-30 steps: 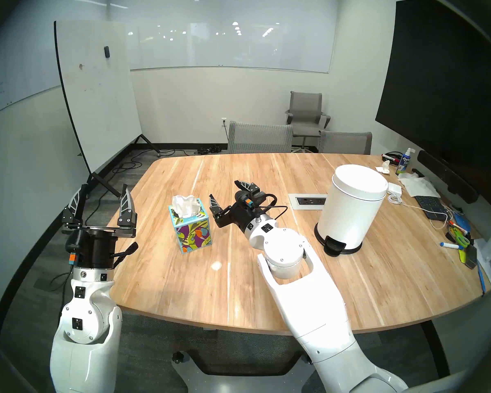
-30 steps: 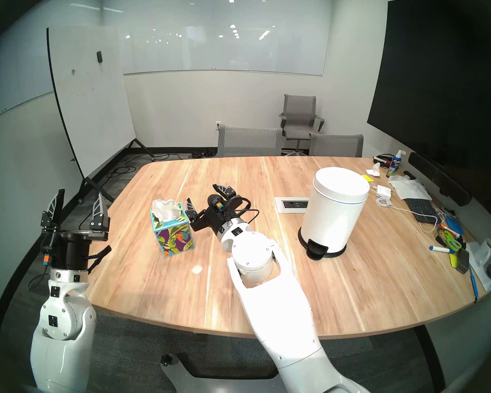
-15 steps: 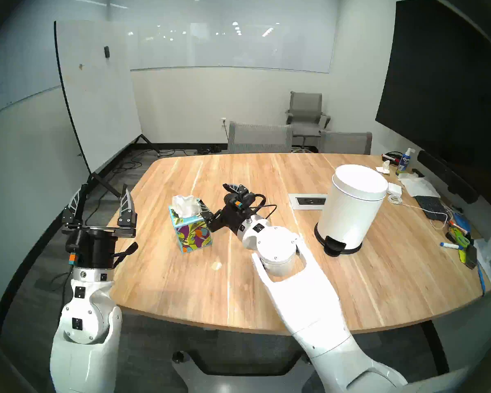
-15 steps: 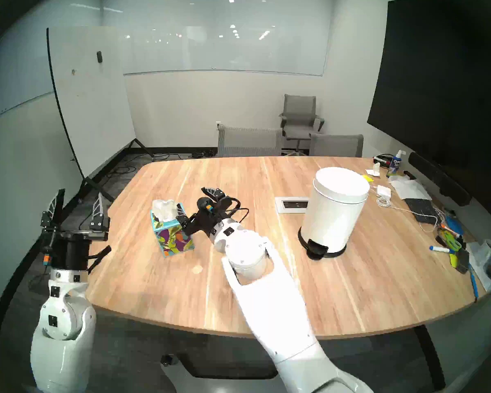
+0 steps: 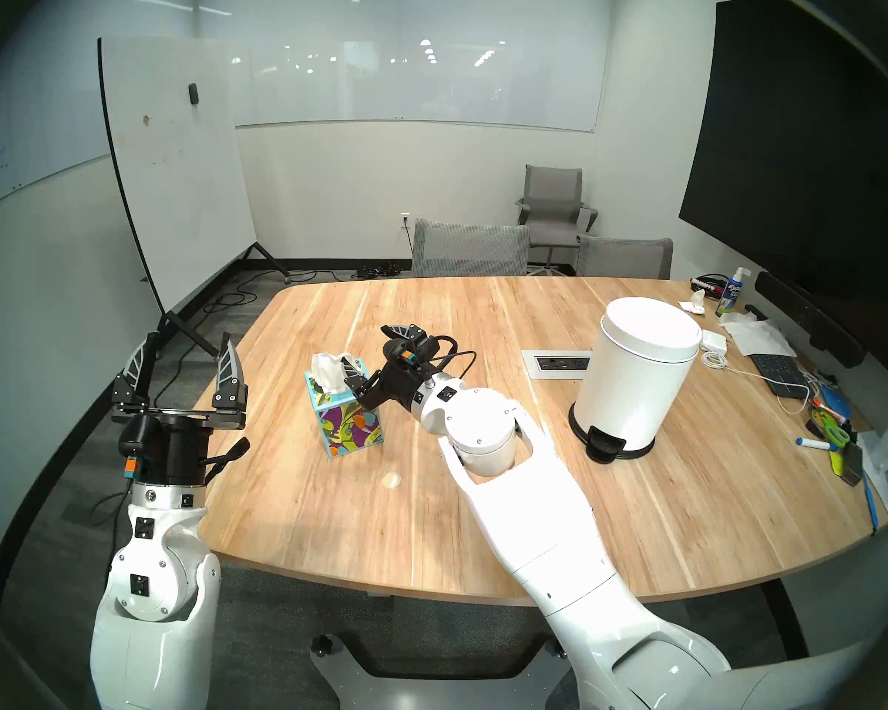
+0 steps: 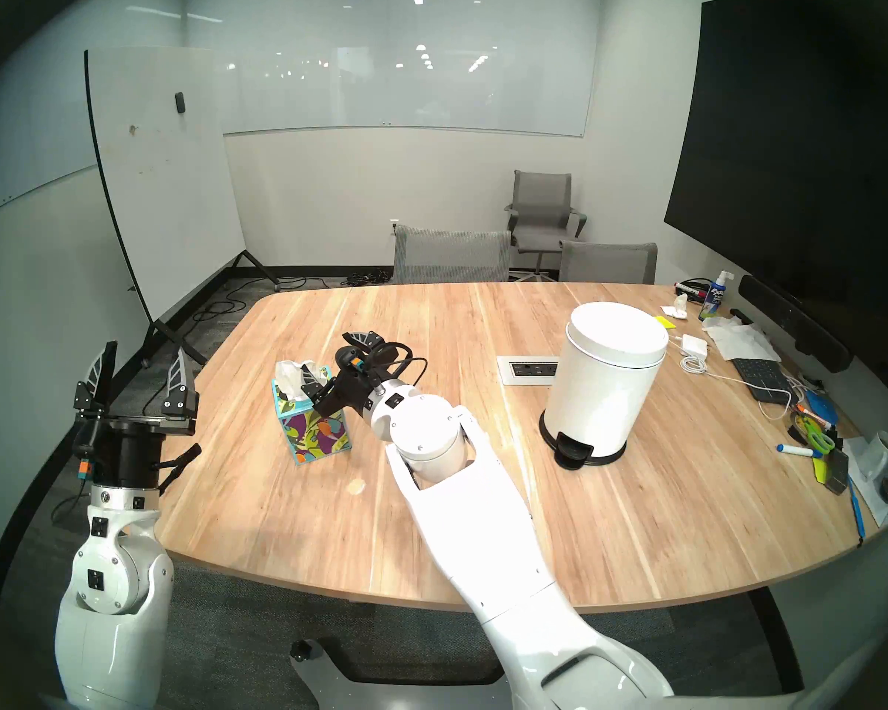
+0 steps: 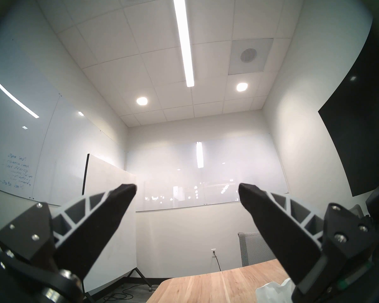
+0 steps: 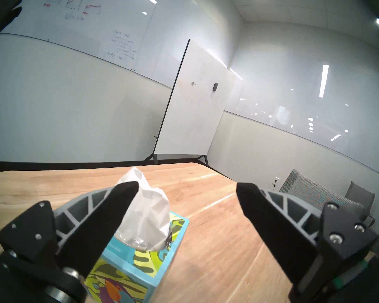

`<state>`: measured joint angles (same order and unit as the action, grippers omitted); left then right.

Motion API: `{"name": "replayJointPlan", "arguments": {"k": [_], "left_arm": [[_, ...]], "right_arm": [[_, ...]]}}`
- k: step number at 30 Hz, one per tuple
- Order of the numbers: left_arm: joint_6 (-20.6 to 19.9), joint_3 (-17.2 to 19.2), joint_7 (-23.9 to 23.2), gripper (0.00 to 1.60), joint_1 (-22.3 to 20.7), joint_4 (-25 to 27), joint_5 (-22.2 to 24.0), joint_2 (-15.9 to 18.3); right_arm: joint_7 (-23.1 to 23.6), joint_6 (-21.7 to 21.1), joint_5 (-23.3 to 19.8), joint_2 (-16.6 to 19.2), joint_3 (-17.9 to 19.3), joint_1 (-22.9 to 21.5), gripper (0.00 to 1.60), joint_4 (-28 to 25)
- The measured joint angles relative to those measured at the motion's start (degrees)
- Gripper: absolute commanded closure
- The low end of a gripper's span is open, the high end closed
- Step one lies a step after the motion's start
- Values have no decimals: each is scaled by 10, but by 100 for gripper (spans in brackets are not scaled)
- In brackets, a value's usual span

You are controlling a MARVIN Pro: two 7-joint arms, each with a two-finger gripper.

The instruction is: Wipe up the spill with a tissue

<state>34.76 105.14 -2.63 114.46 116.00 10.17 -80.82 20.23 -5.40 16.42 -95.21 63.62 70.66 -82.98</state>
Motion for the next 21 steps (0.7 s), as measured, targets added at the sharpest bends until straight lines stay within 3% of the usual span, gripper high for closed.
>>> {"name": "replayJointPlan", "arguments": {"k": [11, 21], "left_arm": [[0, 0, 0, 0, 0, 0, 0, 0], [0, 0, 0, 0, 0, 0, 0, 0]], "right_arm": [[25, -3, -12, -9, 8, -18, 0, 5], [65, -31, -32, -15, 22, -40, 0, 14]]}}
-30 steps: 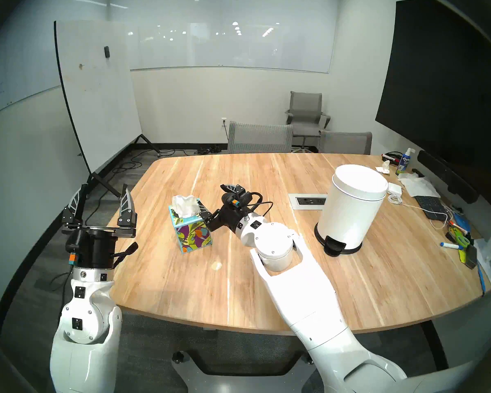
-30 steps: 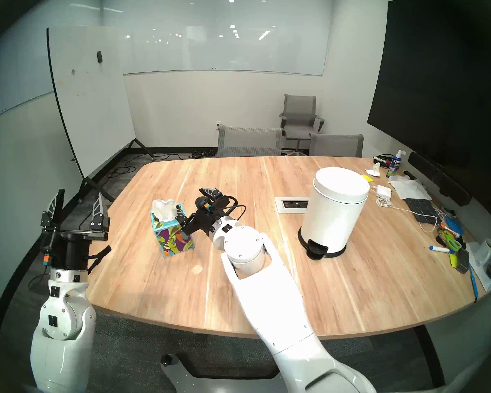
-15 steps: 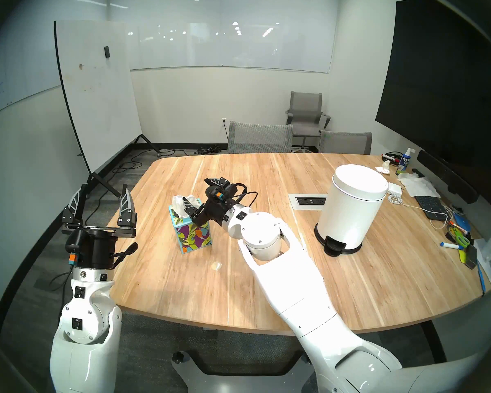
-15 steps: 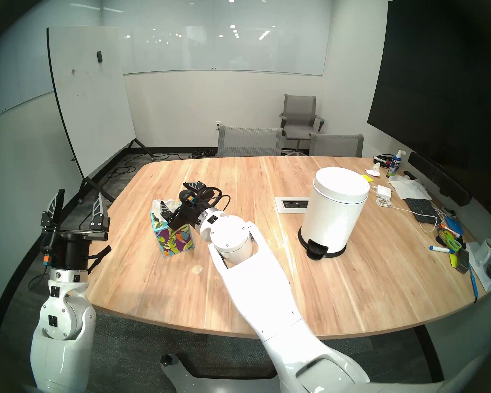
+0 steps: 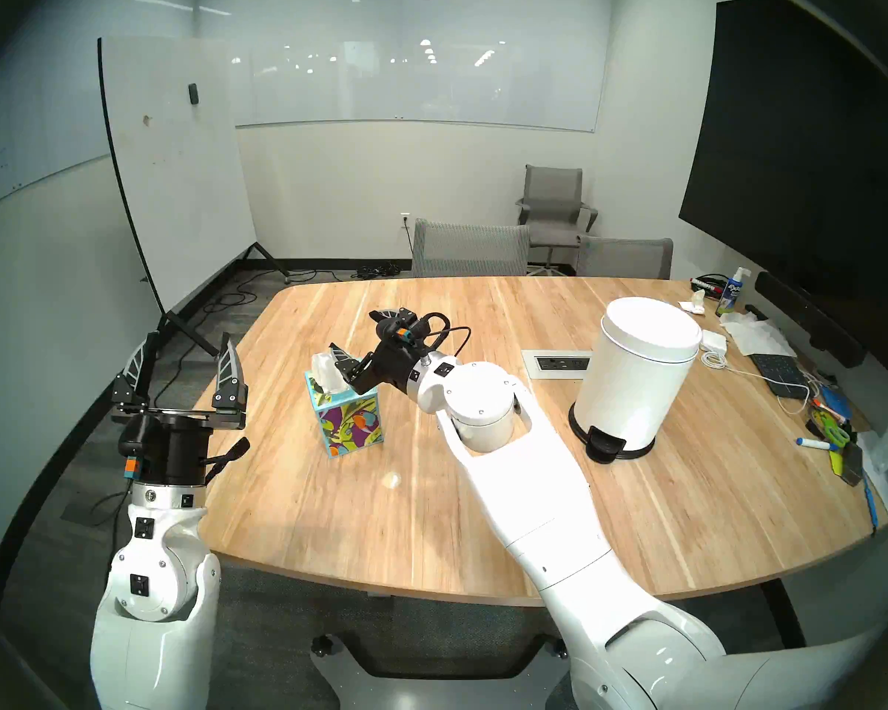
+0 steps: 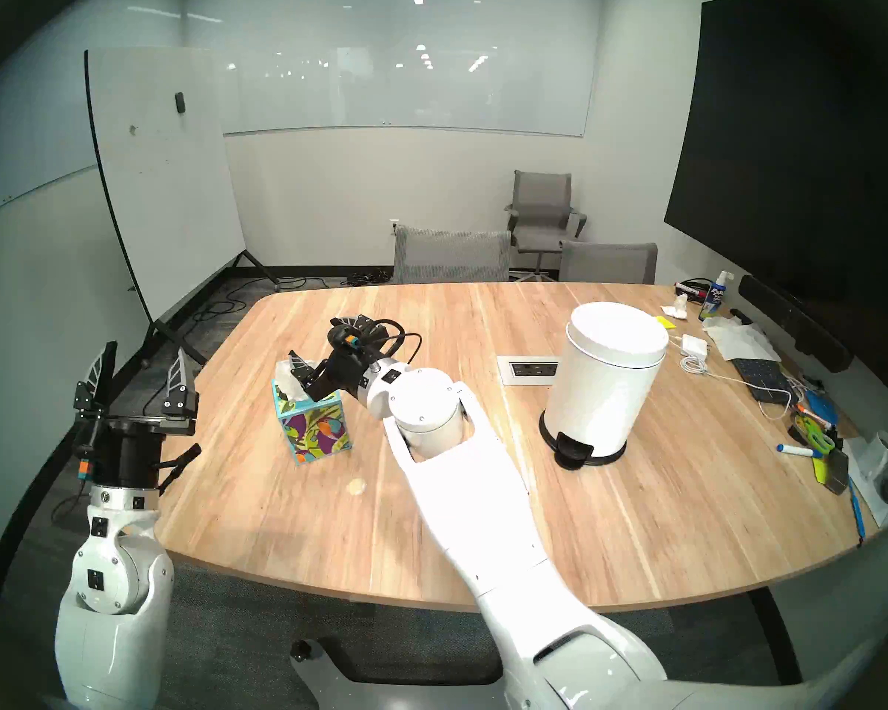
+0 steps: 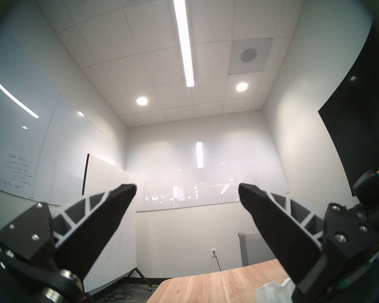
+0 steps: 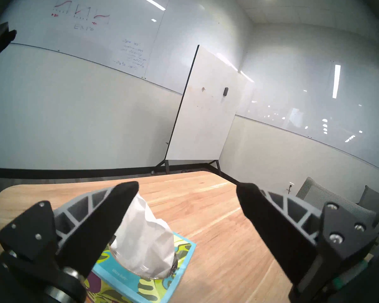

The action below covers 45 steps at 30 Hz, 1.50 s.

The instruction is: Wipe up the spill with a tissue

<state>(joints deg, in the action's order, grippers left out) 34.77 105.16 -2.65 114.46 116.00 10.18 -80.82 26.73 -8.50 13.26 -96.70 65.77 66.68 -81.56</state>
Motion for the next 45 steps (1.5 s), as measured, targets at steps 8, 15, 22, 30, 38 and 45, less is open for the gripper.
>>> {"name": "replayJointPlan", "arguments": {"k": [8, 15, 22, 30, 38, 45], "left_arm": [[0, 0, 0, 0, 0, 0, 0, 0], [0, 0, 0, 0, 0, 0, 0, 0], [0, 0, 0, 0, 0, 0, 0, 0], [0, 0, 0, 0, 0, 0, 0, 0], [0, 0, 0, 0, 0, 0, 0, 0], [0, 0, 0, 0, 0, 0, 0, 0]], "right_arm": [[25, -22, -13, -15, -7, -18, 0, 32], [37, -39, -24, -23, -5, -20, 0, 28], [53, -68, -36, -23, 6, -19, 0, 16], [68, -91, -43, -23, 15, -19, 0, 16], [79, -96, -43, -23, 16, -22, 0, 44], [80, -85, -42, -23, 13, -28, 0, 75]]}}
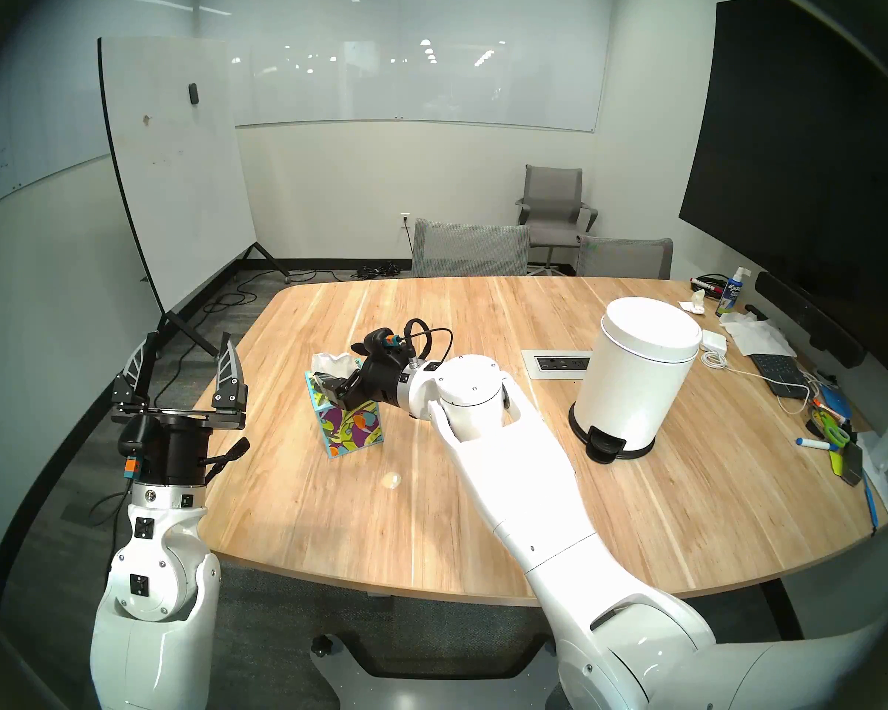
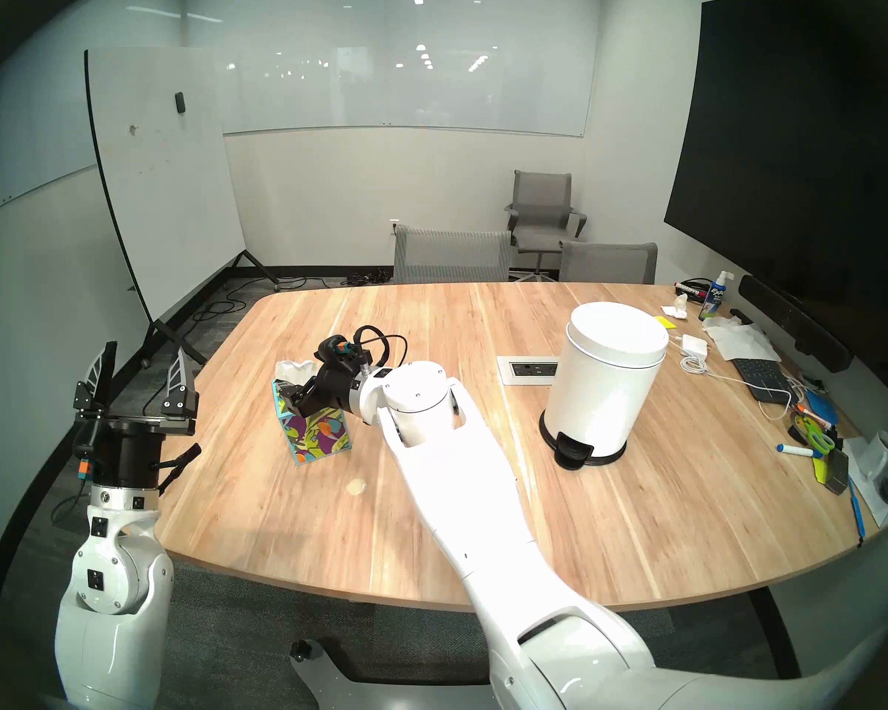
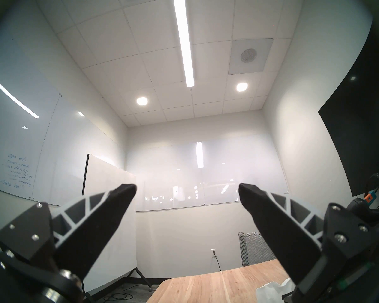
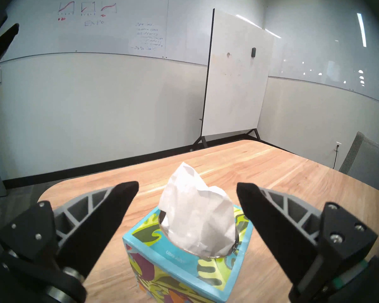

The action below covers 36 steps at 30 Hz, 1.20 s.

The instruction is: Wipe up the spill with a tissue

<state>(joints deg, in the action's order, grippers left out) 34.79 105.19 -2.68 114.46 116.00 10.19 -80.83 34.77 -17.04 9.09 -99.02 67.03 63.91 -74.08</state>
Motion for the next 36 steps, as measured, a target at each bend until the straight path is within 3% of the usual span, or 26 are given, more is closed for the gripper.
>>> {"name": "replayJointPlan", "arguments": {"k": [15, 36], "left_arm": [[0, 0, 0, 0, 0, 0, 0, 0], [0, 0, 0, 0, 0, 0, 0, 0]], "right_arm": [[-13, 28, 0, -4, 0, -23, 0, 61], [-9, 45, -4, -9, -5, -43, 0, 79]]}}
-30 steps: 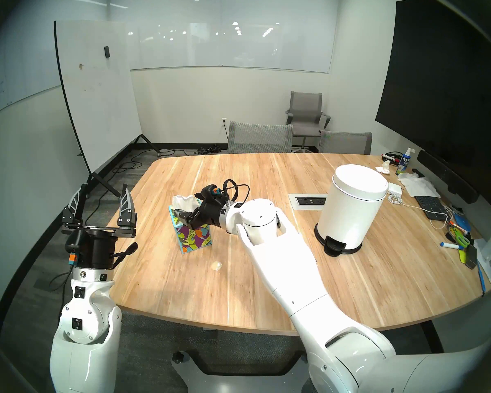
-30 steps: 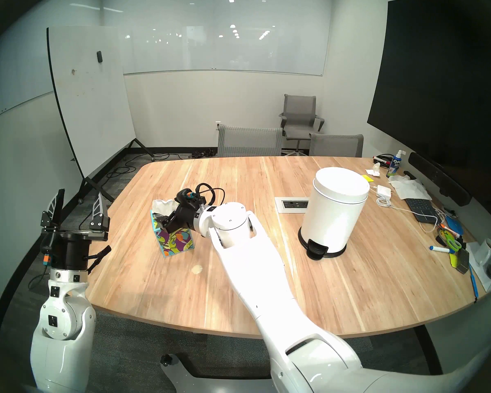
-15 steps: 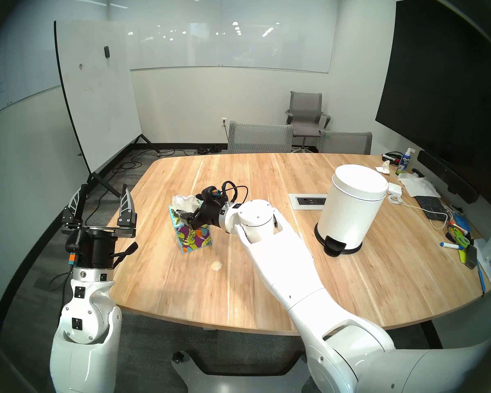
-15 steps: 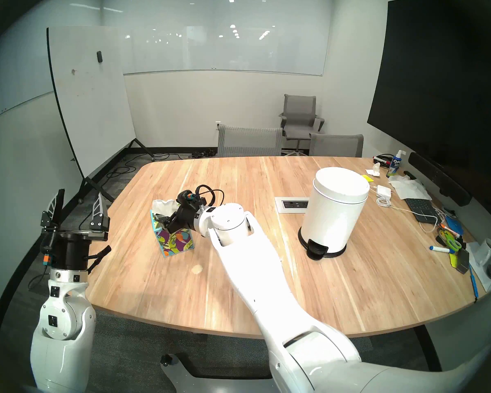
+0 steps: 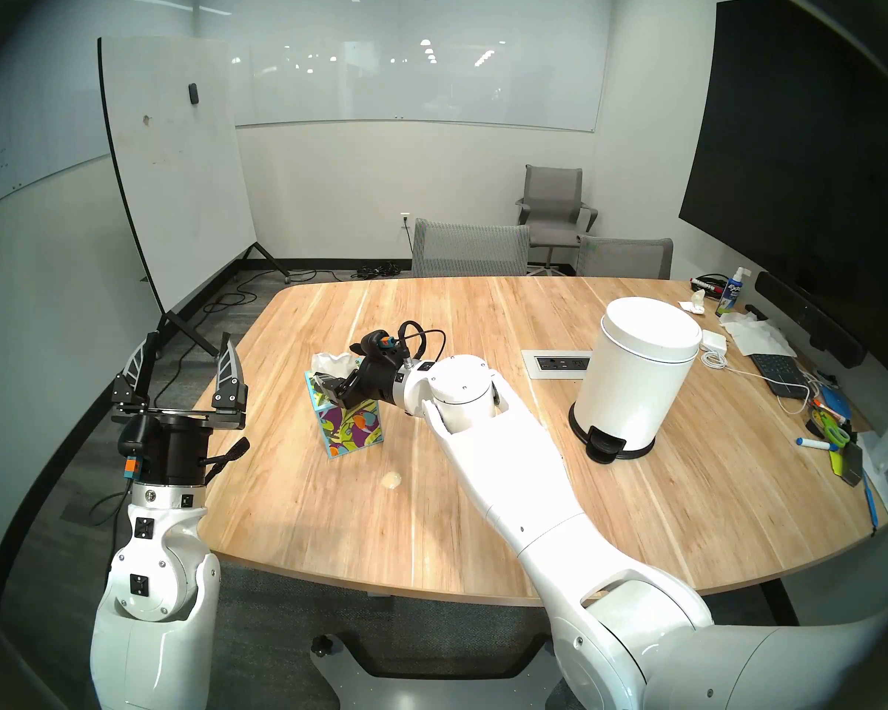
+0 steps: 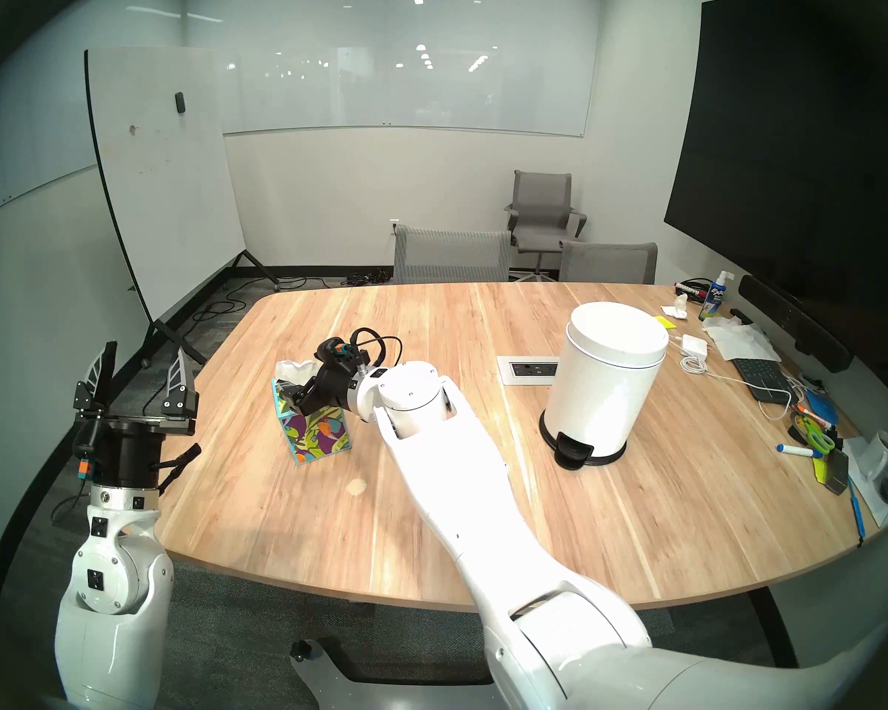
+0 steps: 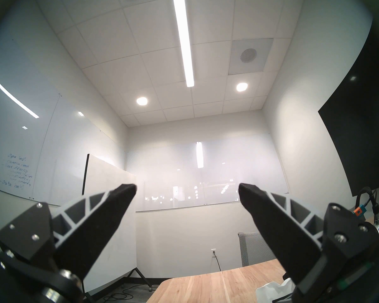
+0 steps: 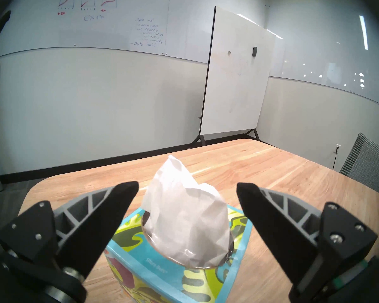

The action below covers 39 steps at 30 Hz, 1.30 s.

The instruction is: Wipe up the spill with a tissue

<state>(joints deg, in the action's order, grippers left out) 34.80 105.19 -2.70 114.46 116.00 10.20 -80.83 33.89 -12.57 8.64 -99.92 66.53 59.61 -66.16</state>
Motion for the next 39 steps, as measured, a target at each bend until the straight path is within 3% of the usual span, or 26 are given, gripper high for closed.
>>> {"name": "replayJointPlan", "arguments": {"k": [4, 5, 9, 11, 14, 28, 39], "left_arm": [[0, 0, 0, 0, 0, 0, 0, 0], [0, 0, 0, 0, 0, 0, 0, 0], [0, 0, 0, 0, 0, 0, 0, 0], [0, 0, 0, 0, 0, 0, 0, 0], [0, 0, 0, 0, 0, 0, 0, 0], [0, 0, 0, 0, 0, 0, 0, 0], [0, 0, 0, 0, 0, 0, 0, 0]], "right_arm": [[4, 1, -1, -1, -1, -2, 6, 5], [4, 2, -1, -1, -1, -2, 30, 6], [5, 3, -1, -2, -1, -4, 38, 10], [5, 5, -1, -3, -2, -5, 57, 12], [5, 6, -1, -3, -2, -5, 46, 14], [1, 9, -1, -4, -3, -5, 54, 17], [5, 8, -2, -3, -4, -5, 48, 18]]}}
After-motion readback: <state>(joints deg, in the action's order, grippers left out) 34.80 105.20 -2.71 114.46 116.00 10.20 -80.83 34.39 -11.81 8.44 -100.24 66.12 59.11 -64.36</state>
